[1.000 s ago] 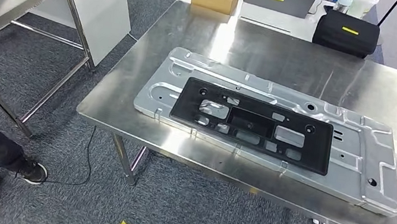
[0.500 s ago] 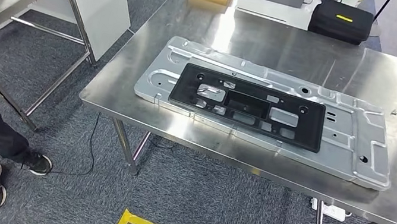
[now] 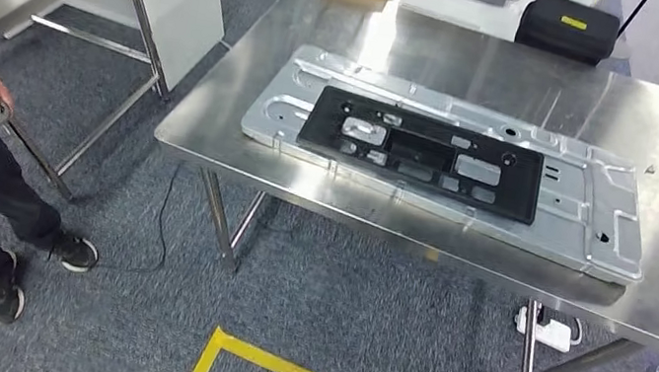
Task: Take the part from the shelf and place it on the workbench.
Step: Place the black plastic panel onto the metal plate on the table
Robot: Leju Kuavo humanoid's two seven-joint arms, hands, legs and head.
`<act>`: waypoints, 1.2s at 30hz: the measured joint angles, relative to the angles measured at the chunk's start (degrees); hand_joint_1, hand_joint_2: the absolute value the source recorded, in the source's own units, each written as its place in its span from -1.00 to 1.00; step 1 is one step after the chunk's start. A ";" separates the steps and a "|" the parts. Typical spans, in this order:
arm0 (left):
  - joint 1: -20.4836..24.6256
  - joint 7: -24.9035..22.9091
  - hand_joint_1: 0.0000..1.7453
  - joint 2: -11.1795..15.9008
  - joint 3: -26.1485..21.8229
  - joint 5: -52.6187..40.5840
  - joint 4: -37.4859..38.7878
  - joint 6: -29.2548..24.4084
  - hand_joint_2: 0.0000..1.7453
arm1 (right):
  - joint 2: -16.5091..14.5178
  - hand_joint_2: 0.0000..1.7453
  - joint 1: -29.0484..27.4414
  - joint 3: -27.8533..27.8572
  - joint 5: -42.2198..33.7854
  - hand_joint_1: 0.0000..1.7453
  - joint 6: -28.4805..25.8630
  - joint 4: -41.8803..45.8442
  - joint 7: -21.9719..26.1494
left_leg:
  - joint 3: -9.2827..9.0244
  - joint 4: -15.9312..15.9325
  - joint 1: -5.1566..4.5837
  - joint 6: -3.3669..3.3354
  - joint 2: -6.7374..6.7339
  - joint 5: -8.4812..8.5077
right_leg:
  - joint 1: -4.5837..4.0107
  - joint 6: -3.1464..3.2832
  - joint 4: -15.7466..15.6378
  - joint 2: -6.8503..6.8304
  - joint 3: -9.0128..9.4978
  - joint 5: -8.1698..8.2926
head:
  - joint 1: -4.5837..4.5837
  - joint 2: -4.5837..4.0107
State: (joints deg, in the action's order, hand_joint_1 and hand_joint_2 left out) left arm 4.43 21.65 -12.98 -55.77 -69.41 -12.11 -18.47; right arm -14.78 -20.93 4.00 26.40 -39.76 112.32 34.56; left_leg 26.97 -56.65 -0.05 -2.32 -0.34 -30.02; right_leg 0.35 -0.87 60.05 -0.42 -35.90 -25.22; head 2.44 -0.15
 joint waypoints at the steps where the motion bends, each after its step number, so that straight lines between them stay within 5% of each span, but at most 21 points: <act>1: 0.04 0.02 -1.00 -0.01 -0.01 0.01 0.00 -0.07 -1.00 | 0.00 -1.00 0.01 0.00 0.02 -1.00 0.00 -0.09 -0.10 | 0.64 0.16 0.10 -0.55 -0.14 0.67 | 0.05 -0.21 1.58 0.14 -0.63 -1.94 | 0.02 0.00; 4: 0.12 0.08 -1.00 -0.02 -0.02 0.02 0.00 -0.25 -1.00 | 0.01 -1.00 0.04 0.00 0.03 -1.00 0.00 -0.43 -0.27 | 3.06 -0.03 -0.09 -1.19 -0.34 2.55 | 0.36 -0.60 11.28 0.29 -3.08 -9.75 | 0.06 0.00; 6: 0.08 0.09 -1.00 -0.02 -0.03 0.02 0.00 -0.31 -1.00 | 0.01 -1.00 0.04 0.00 0.03 -1.00 0.00 -0.69 -0.29 | 4.82 -0.44 -0.25 -1.10 -0.42 3.67 | 0.44 -0.73 15.17 0.29 -2.74 -9.86 | 0.06 0.00; 7: 0.09 0.09 -1.00 -0.02 -0.03 0.02 0.00 -0.32 -1.00 | 0.01 -1.00 0.04 0.00 0.03 -1.00 0.00 -0.80 -0.29 | 5.73 -0.74 -0.28 -0.99 -0.45 4.15 | 0.46 -0.69 14.22 0.29 -1.19 -8.26 | 0.06 0.00; 9: 0.11 0.09 -1.00 -0.02 -0.04 0.01 0.00 -0.35 -1.00 | 0.01 -1.00 0.16 0.00 0.03 -1.00 0.00 -0.93 -0.29 | 7.25 -1.46 -0.34 -0.66 -0.37 4.91 | 0.41 -0.42 6.93 0.31 4.53 -5.82 | 0.06 0.00; 11: 0.11 0.09 -1.00 -0.02 -0.05 -0.01 0.00 -0.37 -1.00 | 0.01 -1.00 0.39 0.00 0.04 -1.00 0.00 -0.96 -0.29 | 8.04 -2.00 -0.43 -0.08 -0.29 5.64 | 0.12 0.03 -0.79 0.38 9.47 -6.42 | 0.03 0.00; 13: 0.10 0.07 -1.00 -0.02 -0.06 -0.03 0.00 -0.40 -1.00 | 0.01 -1.00 0.52 0.00 0.05 -1.00 0.00 -0.99 -0.33 | 8.33 -2.01 -0.36 0.64 -0.29 6.57 | -0.28 0.60 -3.31 0.41 10.42 -6.92 | 0.00 0.00; 15: 0.00 0.03 -1.00 -0.02 -0.08 -0.03 0.00 -0.42 -1.00 | -0.04 -1.00 0.58 -0.01 0.03 -1.00 0.01 -1.08 -0.40 | 8.92 -2.45 -0.13 1.31 -0.13 6.24 | -0.18 1.45 -3.49 0.20 9.36 -5.75 | 0.00 0.00; 17: -0.15 -0.02 -1.00 -0.02 -0.09 -0.03 0.00 -0.43 -1.00 | -0.15 -1.00 0.62 -0.03 -0.08 -1.00 0.02 -1.19 -0.45 | 10.30 -6.00 0.07 1.80 0.08 1.66 | 0.01 2.33 -3.70 -0.04 7.74 -4.27 | -0.09 0.00; 19: -0.22 -0.05 -1.00 -0.02 -0.10 -0.03 0.00 -0.43 -1.00 | -0.23 -1.00 0.60 -0.05 -0.50 -1.00 0.01 -1.26 -0.45 | 11.73 -12.75 0.18 2.08 0.13 -4.17 | -0.13 2.64 -3.59 -0.12 5.90 -2.88 | -0.17 0.00; 20: -0.22 -0.06 -1.00 -0.01 -0.10 -0.03 0.00 -0.43 -1.00 | -0.23 -1.00 0.58 -0.06 -0.84 -1.00 0.01 -1.32 -0.46 | 11.93 -15.83 0.20 2.15 0.13 -5.31 | -0.20 2.61 -3.46 -0.17 4.92 -2.20 | -0.17 0.00; 22: -0.16 -0.05 -1.00 -0.01 -0.11 -0.03 0.00 -0.43 -1.00 | -0.23 -1.00 0.58 -0.13 -1.89 -1.00 0.01 -1.46 -0.51 | 10.21 -17.63 0.20 2.11 0.13 -3.36 | -0.29 2.51 -2.97 -0.31 2.89 -0.93 | -0.17 0.00; 24: -0.12 -0.04 -1.00 0.02 -0.12 -0.03 0.00 -0.43 -1.00 | -0.22 -1.00 0.56 -0.41 -3.51 -1.00 0.03 -1.53 -0.70 | 4.88 -12.14 0.17 1.79 0.15 -0.36 | -0.31 2.28 -2.26 -0.35 1.02 0.18 | -0.18 0.00; 26: 0.01 -0.03 -1.00 0.05 -0.12 -0.02 0.00 -0.43 -1.00 | -0.13 -1.00 0.55 -1.00 -5.14 -1.00 0.09 -1.53 -0.87 | -1.15 -3.40 -0.04 1.35 0.16 -0.99 | -0.41 1.85 -1.55 -0.33 -0.24 1.12 | -0.17 0.00; 27: 0.09 -0.02 -1.00 0.06 -0.12 -0.01 0.00 -0.43 -1.00 | -0.05 -1.00 0.54 -1.32 -5.83 -1.00 0.14 -1.53 -0.90 | -2.81 -0.49 -0.19 1.16 0.18 -1.92 | -0.41 1.57 -1.39 -0.38 -0.63 1.65 | -0.17 0.00; 29: 0.13 -0.01 -1.00 0.07 -0.13 0.01 0.00 -0.43 -1.00 | 0.14 -1.00 0.49 -1.83 -6.92 -1.00 0.21 -1.52 -0.90 | -3.10 1.43 -0.24 0.55 0.15 -2.24 | -0.43 0.92 -1.43 -0.49 -1.12 2.75 | -0.14 0.00; 31: 0.08 -0.02 -1.00 0.08 -0.15 0.02 0.00 -0.41 -1.00 | 0.38 -1.00 0.34 -2.07 -7.46 -1.00 0.24 -1.52 -0.90 | -2.06 1.64 -0.06 -0.49 -0.15 -1.01 | -0.27 0.31 -0.42 -0.25 -1.82 1.16 | -0.10 0.00; 32: 0.04 -0.03 -1.00 0.08 -0.17 0.03 0.00 -0.39 -1.00 | 0.54 -1.00 0.24 -2.14 -7.57 -1.00 0.24 -1.52 -0.90 | -1.36 1.75 0.02 -0.98 -0.34 -0.25 | -0.17 0.05 1.51 -0.10 -2.44 -1.36 | -0.08 0.00; 34: 0.05 -0.04 -1.00 0.09 -0.19 0.03 0.00 -0.37 -1.00 | 0.89 -1.00 0.11 -2.31 -7.73 -1.00 0.24 -1.52 -0.92 | 0.40 1.60 -0.17 -1.49 -0.61 1.15 | 0.17 -0.35 8.11 0.07 -3.86 -7.34 | -0.06 0.00; 36: 0.04 -0.04 -1.00 0.09 -0.19 0.03 0.00 -0.35 -1.00 | 1.16 -1.00 0.06 -2.46 -7.83 -1.00 0.24 -1.52 -0.93 | 2.46 1.21 -0.31 -1.45 -0.76 2.55 | 0.42 -0.72 14.00 0.08 -4.15 -8.87 | -0.08 0.00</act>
State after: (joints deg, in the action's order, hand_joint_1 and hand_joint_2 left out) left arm 4.47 21.62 -12.89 -55.95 -69.37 -12.11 -18.82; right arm -13.62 -20.87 1.54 18.57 -39.52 110.79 33.63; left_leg 29.42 -55.44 -0.36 -3.78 -1.10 -27.47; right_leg 0.77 -1.59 74.05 -0.35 -40.05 -34.09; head 2.37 -0.15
